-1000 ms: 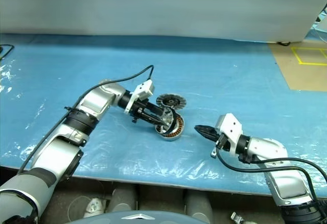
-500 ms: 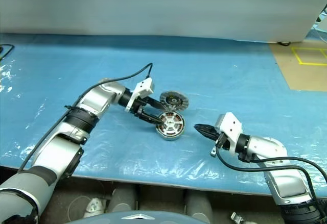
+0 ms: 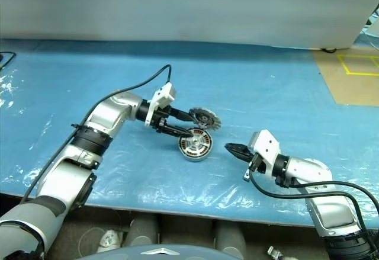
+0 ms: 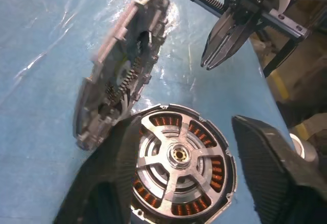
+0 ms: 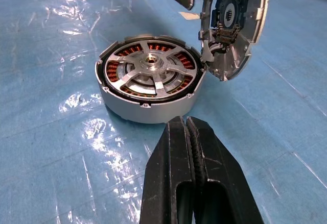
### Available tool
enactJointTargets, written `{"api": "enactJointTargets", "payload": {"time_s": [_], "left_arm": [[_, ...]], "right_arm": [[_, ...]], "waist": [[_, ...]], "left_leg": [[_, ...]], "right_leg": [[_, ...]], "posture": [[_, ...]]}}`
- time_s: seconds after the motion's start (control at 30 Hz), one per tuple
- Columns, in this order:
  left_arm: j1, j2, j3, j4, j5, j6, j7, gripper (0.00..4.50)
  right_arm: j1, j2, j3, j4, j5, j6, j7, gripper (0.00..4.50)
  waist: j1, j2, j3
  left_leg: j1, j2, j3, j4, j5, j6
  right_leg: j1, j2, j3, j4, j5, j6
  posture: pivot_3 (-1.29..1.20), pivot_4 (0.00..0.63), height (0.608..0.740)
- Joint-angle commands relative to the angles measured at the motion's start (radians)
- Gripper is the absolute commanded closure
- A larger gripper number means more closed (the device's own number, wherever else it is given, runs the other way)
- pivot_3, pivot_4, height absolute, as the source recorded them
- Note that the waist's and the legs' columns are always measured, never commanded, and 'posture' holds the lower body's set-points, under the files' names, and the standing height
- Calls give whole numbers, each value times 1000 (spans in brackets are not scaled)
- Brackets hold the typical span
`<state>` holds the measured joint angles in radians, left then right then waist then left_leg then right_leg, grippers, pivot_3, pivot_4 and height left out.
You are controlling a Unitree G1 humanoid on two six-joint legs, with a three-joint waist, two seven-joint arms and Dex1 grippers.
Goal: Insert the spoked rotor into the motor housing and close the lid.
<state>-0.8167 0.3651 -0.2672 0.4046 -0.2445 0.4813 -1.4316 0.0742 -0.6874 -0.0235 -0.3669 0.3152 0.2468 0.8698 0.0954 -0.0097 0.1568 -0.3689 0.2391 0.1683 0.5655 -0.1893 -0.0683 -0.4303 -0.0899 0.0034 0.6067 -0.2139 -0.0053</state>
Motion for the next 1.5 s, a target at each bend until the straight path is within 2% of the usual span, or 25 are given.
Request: {"api": "enactJointTargets", "payload": {"time_s": [0.03,0.2,0.5,0.8,1.13,1.37,1.5], "left_arm": [[45,16,35,-98,-44,29,21,2732],[126,-10,47,-153,-23,-57,130,4475],[190,-86,-4,-193,5,-103,243,4475],[229,-64,-97,-121,140,-202,301,4475],[238,-78,-71,-142,98,-191,304,4475],[224,-72,35,-185,-45,-171,239,4475],[198,-18,92,-194,-116,-102,188,4475]], "right_arm": [[-12,4,-3,-13,1,-14,-2,4500],[-19,8,0,-4,-4,-20,2,4500],[-32,12,5,9,-7,-24,6,4500],[-23,12,-3,-3,-6,-23,-2,4500],[-49,21,6,10,-13,-22,-5,4500],[-53,30,3,13,-2,-19,2,4500],[-40,30,-2,4,1,-16,3,4500]], "waist": [[1,0,0],[1,0,0],[0,0,0],[0,0,0],[-1,1,0],[-1,1,0],[-2,1,0]], "left_leg": [[0,0,0,0,0,0],[0,0,0,0,0,0],[0,0,0,0,0,0],[0,0,0,0,0,0],[1,0,0,0,0,0],[0,0,0,0,0,0],[0,0,0,0,0,0]], "right_leg": [[0,0,0,0,0,0],[0,0,0,0,0,0],[0,0,0,0,0,0],[0,0,0,0,0,0],[1,0,0,0,0,0],[0,0,0,0,0,0],[0,0,0,0,0,0]], "posture": [[0,150,740],[0,150,740],[0,150,740],[0,150,740],[0,150,740],[0,150,740],[0,150,740]]}}
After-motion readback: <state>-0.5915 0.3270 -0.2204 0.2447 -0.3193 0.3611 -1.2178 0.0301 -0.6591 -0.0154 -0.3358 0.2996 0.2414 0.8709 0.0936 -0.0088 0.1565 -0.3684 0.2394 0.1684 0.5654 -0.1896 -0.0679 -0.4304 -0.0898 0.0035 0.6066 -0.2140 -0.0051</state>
